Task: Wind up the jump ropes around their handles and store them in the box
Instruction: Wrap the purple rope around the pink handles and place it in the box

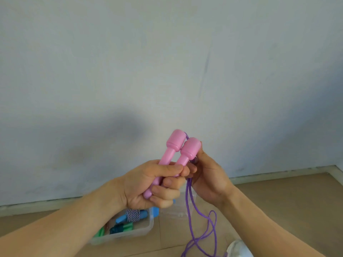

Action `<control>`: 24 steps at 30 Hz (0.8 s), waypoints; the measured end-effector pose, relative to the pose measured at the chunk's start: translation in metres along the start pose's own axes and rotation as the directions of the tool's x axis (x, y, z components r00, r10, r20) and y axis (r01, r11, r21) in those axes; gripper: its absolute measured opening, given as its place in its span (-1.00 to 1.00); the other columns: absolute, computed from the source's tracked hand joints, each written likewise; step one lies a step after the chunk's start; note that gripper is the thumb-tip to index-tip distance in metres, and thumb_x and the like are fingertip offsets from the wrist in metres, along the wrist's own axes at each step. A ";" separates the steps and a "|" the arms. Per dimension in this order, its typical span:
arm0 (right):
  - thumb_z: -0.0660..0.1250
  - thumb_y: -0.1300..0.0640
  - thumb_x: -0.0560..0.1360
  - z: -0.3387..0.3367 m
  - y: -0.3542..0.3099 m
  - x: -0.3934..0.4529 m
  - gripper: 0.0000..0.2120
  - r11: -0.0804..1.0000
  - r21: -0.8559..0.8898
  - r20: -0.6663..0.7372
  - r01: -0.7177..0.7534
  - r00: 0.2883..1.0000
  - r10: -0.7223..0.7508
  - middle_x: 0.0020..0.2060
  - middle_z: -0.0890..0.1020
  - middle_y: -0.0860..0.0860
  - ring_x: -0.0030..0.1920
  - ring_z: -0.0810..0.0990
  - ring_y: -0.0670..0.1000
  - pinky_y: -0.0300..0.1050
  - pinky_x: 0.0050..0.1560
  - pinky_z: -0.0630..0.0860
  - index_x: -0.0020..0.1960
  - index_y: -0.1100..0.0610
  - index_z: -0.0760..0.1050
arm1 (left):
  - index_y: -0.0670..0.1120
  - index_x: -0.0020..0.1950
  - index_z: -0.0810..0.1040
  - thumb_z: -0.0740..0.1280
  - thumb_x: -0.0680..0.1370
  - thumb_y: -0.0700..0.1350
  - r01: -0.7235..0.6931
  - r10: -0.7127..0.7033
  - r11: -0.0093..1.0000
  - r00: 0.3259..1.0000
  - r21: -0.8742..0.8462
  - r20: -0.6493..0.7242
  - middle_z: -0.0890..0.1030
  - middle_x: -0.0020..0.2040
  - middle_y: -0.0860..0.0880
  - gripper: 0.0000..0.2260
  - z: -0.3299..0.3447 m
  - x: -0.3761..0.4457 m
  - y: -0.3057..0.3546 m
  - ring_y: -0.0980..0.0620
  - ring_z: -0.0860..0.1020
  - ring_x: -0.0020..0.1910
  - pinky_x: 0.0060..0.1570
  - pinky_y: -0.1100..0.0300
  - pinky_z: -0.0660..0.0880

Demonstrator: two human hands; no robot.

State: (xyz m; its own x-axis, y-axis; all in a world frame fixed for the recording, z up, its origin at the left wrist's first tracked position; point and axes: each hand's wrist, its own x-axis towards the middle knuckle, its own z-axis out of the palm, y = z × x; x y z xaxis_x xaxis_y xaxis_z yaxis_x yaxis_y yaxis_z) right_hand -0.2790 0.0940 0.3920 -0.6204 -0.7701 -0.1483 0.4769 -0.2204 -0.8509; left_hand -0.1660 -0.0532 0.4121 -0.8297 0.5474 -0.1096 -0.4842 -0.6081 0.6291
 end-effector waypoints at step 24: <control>0.28 0.29 0.50 0.045 0.030 -0.017 -0.82 0.725 -0.535 -0.339 -0.433 0.896 0.286 -0.45 0.49 0.04 -0.53 0.32 -0.06 -0.17 -0.44 0.44 -0.04 0.39 0.61 | -0.09 0.07 0.30 0.25 0.53 -0.22 0.689 0.426 -0.356 0.721 0.632 -0.546 0.46 -0.17 -0.07 -0.82 -0.036 0.007 -0.016 -0.10 0.45 -0.22 -0.27 0.08 0.33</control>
State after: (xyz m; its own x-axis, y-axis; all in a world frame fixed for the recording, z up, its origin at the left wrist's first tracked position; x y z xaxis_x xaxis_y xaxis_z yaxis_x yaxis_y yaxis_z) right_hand -0.2260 0.0740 0.3913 -0.6307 -0.5505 -0.5470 0.2819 0.4942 -0.8224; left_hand -0.1744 -0.0602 0.3731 -0.9564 -0.1784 -0.2314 -0.2236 0.9566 0.1867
